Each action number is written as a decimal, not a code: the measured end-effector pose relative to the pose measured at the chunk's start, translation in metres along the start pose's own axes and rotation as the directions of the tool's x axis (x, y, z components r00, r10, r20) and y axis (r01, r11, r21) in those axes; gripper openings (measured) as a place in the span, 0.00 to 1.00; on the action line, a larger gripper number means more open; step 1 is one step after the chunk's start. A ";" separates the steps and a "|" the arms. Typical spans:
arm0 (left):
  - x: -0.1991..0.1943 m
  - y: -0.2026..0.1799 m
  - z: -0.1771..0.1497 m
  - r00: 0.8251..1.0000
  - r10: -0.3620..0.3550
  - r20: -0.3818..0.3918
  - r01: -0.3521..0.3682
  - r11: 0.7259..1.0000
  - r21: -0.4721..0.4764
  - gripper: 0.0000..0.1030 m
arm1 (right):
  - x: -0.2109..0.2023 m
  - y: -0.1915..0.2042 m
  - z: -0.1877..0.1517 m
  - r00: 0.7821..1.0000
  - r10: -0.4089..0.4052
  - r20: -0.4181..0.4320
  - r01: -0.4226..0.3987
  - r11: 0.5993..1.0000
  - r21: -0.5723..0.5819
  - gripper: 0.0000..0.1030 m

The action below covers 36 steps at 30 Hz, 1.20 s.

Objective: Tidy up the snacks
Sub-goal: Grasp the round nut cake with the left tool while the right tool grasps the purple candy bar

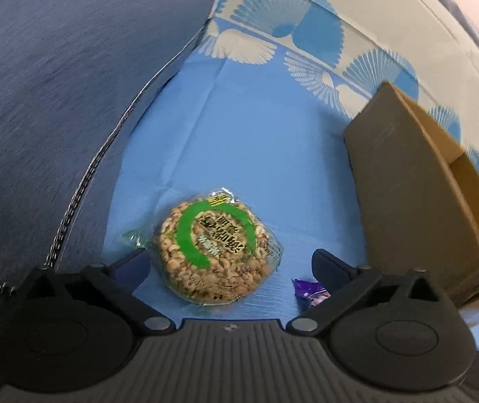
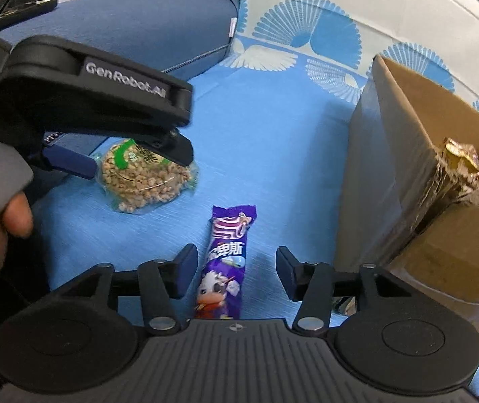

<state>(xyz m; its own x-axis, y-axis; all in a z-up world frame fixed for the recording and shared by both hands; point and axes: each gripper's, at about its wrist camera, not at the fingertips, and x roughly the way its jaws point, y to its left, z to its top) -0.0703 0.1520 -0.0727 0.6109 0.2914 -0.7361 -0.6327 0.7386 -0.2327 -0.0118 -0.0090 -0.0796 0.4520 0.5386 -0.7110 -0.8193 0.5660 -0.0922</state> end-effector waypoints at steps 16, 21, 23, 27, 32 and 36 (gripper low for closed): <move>0.031 -0.022 -0.007 0.996 0.093 0.013 -0.094 0.990 0.104 0.99 | 0.019 -0.012 0.002 0.999 0.012 -0.038 -0.009 0.998 0.068 0.65; 0.032 -0.023 -0.007 0.994 0.107 0.024 -0.109 0.988 0.113 0.99 | 0.018 -0.012 -0.001 0.999 0.016 -0.032 -0.013 0.998 0.065 0.60; 0.032 -0.023 -0.007 0.993 0.113 0.028 -0.116 0.987 0.114 0.99 | 0.016 -0.011 -0.002 0.999 0.029 -0.027 -0.028 0.998 0.061 0.53; 0.032 -0.024 -0.008 0.992 0.123 0.041 -0.127 0.984 0.124 0.92 | 0.013 -0.006 -0.001 0.999 0.053 -0.012 -0.053 0.998 0.030 0.28; 0.027 -0.024 -0.010 0.992 0.113 0.056 -0.120 0.984 0.134 0.88 | 0.009 0.000 -0.001 0.999 0.045 -0.001 -0.045 0.999 0.005 0.18; 0.021 -0.025 -0.012 0.991 0.105 0.079 -0.116 0.983 0.142 0.88 | 0.007 -0.004 -0.002 1.000 0.029 0.004 -0.029 0.999 0.021 0.17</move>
<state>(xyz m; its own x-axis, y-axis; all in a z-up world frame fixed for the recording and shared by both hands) -0.0473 0.1330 -0.0901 0.5769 0.4148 -0.7037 -0.6253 0.7786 -0.0536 -0.0061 -0.0082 -0.0854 0.4292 0.5572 -0.7109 -0.8247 0.5627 -0.0569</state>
